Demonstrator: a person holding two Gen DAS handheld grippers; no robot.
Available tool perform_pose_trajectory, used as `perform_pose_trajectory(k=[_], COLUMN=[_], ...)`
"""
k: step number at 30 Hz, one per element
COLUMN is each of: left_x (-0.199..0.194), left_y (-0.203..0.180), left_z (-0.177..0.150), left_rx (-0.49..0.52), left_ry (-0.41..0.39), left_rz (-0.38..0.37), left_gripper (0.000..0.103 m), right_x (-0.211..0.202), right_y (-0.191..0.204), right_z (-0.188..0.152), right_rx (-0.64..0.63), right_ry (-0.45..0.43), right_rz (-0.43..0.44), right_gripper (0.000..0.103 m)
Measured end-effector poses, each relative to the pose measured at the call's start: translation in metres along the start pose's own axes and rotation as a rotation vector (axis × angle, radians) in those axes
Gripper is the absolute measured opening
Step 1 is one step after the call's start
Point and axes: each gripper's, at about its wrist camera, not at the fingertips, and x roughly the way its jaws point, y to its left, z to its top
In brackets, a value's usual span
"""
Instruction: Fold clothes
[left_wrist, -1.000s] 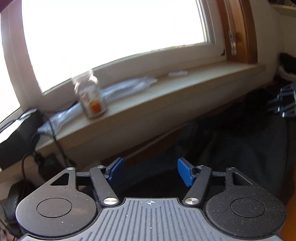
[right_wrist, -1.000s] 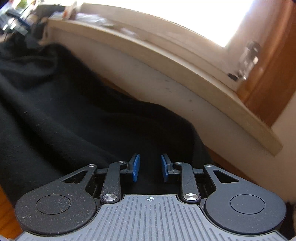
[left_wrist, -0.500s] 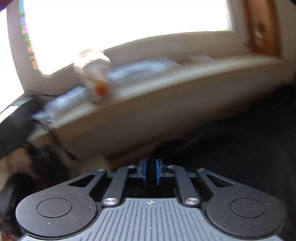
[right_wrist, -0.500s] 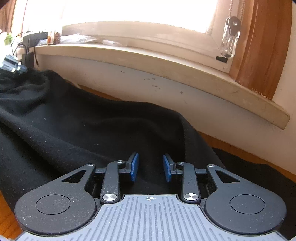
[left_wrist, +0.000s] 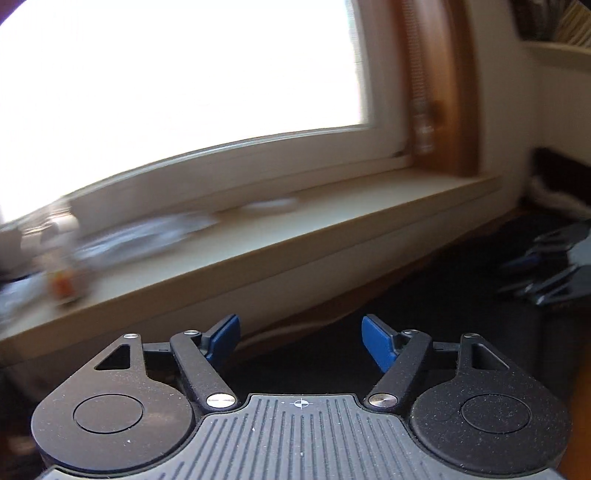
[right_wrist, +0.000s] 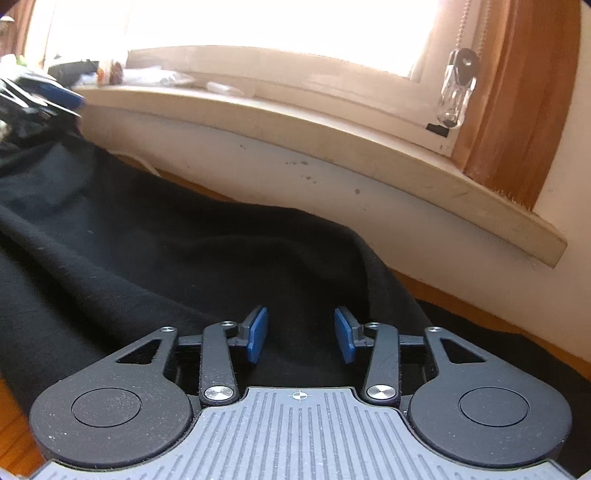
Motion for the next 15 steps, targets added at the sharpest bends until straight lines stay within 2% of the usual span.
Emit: perform_pose_trajectory(k=[4,7,11,15], left_x=[0.039,0.066,0.091,0.104], left_y=[-0.047,-0.08,-0.103,-0.106], left_z=[0.015,0.024,0.02,0.002], left_rx=[0.045,0.081,0.113,0.11], left_ry=[0.001,0.009,0.044,0.11], left_rz=[-0.103,-0.17,-0.257,-0.327], left_gripper=[0.078,0.078,0.078,0.078], right_x=[-0.042,-0.078,-0.119,-0.155], right_y=[-0.023,-0.044,-0.066,-0.077], right_z=[-0.008,-0.026,-0.058,-0.089], right_rx=[0.07,0.102,0.134,0.158], right_ry=[-0.03,-0.026,-0.001,0.021], right_rz=[0.014,-0.016,-0.066,-0.104], right_gripper=[0.046,0.048,0.048,0.048])
